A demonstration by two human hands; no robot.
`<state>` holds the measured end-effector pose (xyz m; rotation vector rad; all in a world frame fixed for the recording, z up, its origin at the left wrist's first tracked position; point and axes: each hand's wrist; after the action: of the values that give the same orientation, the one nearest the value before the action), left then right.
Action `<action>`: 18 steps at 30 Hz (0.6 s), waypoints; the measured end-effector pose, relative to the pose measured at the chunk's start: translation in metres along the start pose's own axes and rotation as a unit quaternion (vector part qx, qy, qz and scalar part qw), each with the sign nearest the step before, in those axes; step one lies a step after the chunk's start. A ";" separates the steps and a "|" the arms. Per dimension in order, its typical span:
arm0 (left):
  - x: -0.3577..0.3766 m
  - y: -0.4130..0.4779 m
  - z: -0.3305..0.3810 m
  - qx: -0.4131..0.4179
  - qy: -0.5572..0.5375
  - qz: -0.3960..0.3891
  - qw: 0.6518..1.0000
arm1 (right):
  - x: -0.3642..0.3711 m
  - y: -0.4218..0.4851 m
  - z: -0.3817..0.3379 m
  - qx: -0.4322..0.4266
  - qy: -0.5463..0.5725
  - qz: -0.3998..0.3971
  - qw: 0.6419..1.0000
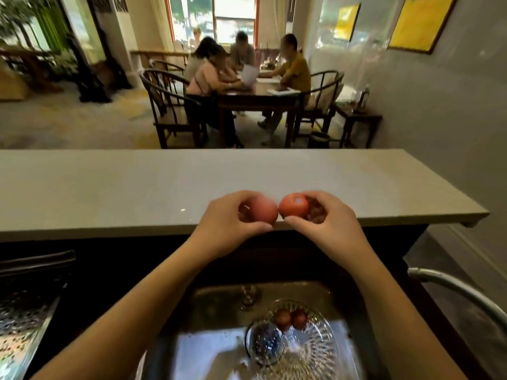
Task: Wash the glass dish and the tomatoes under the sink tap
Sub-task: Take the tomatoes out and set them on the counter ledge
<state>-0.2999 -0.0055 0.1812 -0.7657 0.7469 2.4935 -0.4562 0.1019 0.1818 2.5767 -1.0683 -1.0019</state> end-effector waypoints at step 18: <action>0.014 0.074 -0.056 -0.149 0.011 -0.019 0.989 | 0.083 0.081 0.022 0.066 -0.060 -0.077 0.993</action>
<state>-0.3284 -0.0931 0.1602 -0.9016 0.3648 2.5978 -0.4729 -0.0112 0.1542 2.7721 -1.0086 -1.1724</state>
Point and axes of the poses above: each hand's wrist, its own y-axis towards the middle knuckle, its own x-axis out of the palm, z = x × y, and after that the axes turned 10 degrees about z, right-handed
